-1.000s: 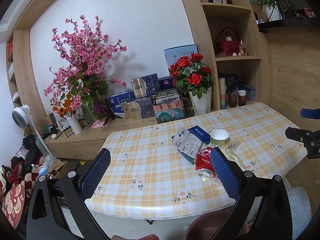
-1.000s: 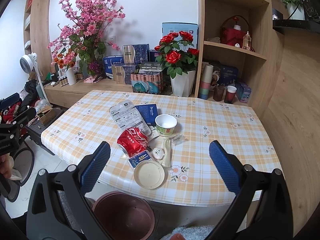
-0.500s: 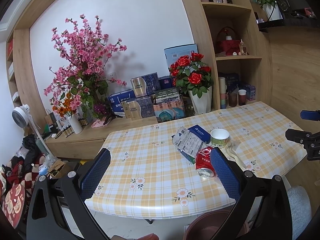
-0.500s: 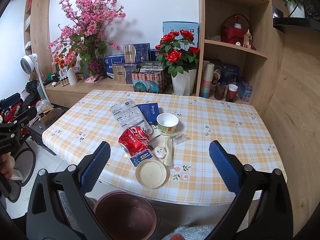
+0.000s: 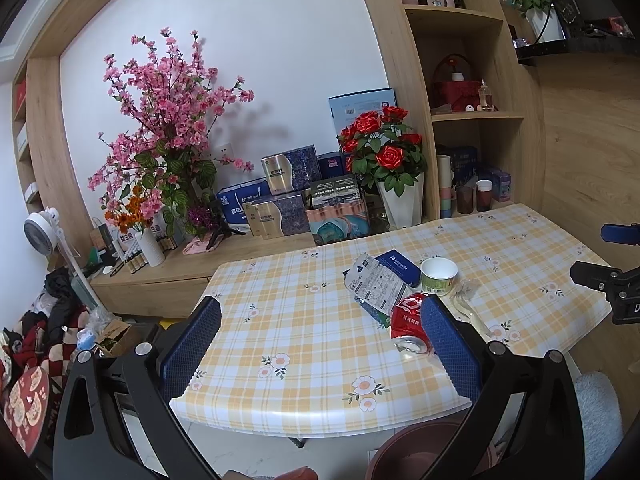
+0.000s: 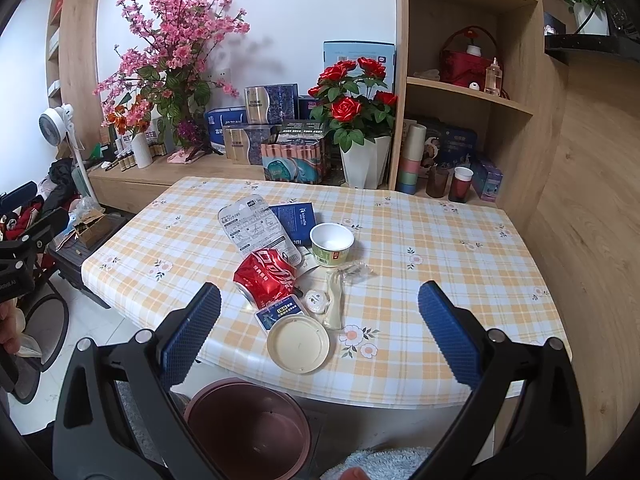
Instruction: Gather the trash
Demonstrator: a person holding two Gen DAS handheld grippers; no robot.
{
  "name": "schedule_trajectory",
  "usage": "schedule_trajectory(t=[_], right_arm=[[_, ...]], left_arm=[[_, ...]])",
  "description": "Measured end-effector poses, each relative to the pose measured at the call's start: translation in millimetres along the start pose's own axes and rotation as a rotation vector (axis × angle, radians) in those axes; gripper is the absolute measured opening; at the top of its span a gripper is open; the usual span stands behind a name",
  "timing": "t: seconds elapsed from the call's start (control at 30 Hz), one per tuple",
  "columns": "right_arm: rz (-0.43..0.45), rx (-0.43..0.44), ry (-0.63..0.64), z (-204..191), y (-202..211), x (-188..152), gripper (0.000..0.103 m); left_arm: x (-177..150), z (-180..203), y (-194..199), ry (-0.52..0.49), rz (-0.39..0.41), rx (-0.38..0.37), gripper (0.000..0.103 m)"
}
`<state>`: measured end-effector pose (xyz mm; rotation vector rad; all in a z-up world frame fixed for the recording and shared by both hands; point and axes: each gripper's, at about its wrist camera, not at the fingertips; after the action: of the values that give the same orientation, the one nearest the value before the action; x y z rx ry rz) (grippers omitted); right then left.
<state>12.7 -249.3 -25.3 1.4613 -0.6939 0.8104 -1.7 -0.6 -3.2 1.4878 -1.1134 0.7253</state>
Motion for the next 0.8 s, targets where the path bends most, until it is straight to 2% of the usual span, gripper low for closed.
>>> schedule_trajectory(t=[0.67, 0.8], right_arm=[[0.000, 0.000, 0.000, 0, 0, 1, 0.097], [0.004, -0.008, -0.017, 2, -2, -2, 0.097]], left_arm=[[-5, -1, -1, 0.013, -0.016, -0.009, 0.098], [-9, -4, -5, 0.018, -0.026, -0.068, 0.098]])
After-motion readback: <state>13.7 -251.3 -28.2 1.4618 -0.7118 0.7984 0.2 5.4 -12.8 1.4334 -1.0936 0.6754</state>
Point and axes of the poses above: each gripper's, at about its wrist camera, not at the fingertips, and y roughly against the way its jaws point, z to its right, x to its top, and after that the axes turned 2 degrees about -x, right-handed
